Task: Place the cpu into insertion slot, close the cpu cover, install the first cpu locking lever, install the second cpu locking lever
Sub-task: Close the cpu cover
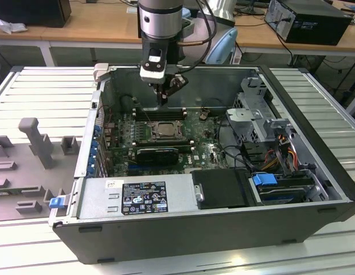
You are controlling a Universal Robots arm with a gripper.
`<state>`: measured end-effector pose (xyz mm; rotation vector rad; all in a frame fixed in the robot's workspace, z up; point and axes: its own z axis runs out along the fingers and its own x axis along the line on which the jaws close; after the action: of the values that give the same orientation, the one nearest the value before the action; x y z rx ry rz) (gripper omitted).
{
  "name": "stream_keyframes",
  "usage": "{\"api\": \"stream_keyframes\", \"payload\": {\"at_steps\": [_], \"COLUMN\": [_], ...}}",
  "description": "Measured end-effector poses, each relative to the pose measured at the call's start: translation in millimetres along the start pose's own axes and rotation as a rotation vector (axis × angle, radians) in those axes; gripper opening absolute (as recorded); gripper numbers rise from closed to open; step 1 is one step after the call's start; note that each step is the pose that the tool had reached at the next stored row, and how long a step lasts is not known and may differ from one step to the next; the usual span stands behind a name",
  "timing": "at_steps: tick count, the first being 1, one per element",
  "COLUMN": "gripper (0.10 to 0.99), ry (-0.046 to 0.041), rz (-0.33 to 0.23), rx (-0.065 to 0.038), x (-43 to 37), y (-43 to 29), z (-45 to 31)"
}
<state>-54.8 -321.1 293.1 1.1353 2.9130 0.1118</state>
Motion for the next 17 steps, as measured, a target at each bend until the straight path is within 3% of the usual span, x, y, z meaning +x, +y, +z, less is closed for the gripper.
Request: {"api": "stream_keyframes", "payload": {"at_steps": [2,5,14,17], "gripper": [0.106,0.106,0.106,0.106], "ry": [0.0037,0.0126,0.0301,0.0415], "rz": [-0.052,-0.177,-0.388,-0.551], "rx": [0.001,0.002,0.007,0.009], "x": [0.0,0.0,0.4,0.3], "y": [0.0,0.0,-0.7,-1.5], "z": [0.1,0.2,3.0,8.9]}}
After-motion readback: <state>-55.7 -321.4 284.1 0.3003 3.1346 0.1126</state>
